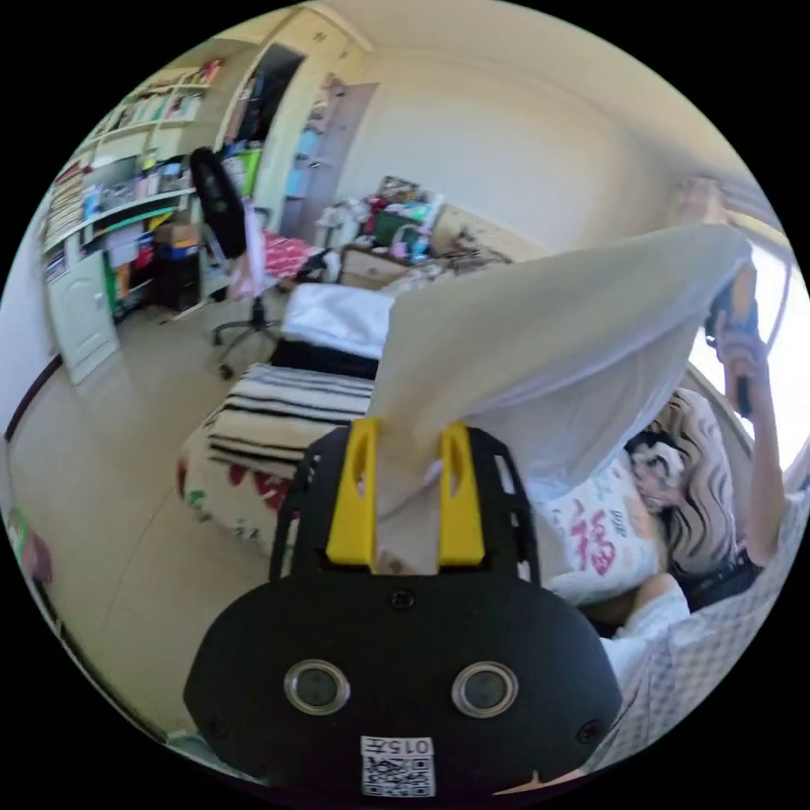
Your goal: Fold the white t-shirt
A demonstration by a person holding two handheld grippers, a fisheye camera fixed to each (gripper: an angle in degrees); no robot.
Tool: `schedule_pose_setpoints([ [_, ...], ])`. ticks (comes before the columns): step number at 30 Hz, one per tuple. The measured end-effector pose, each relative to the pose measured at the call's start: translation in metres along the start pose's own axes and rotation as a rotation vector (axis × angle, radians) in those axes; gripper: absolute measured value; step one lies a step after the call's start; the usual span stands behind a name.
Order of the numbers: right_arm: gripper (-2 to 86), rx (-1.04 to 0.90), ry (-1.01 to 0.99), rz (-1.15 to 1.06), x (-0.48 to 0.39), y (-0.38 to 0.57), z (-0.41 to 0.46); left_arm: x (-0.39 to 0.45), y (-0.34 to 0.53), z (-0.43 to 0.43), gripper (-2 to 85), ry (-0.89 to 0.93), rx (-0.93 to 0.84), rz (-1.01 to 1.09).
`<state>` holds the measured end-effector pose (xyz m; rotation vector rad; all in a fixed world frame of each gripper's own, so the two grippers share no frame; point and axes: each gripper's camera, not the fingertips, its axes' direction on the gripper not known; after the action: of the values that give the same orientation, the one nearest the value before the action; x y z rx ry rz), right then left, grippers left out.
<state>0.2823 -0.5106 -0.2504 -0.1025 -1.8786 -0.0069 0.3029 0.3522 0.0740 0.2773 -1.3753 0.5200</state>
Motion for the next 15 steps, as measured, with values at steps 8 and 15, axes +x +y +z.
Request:
schedule_pose_setpoints([
  [8,-0.1,0.177,0.295,-0.213,-0.227,0.030,-0.115,0.201,0.032,-0.068,-0.5,0.225,0.067,0.422],
  [15,-0.1,0.380,0.523,-0.305,-0.382,0.072,-0.178,0.361,0.059,-0.161,-0.2,0.354,0.221,0.699],
])
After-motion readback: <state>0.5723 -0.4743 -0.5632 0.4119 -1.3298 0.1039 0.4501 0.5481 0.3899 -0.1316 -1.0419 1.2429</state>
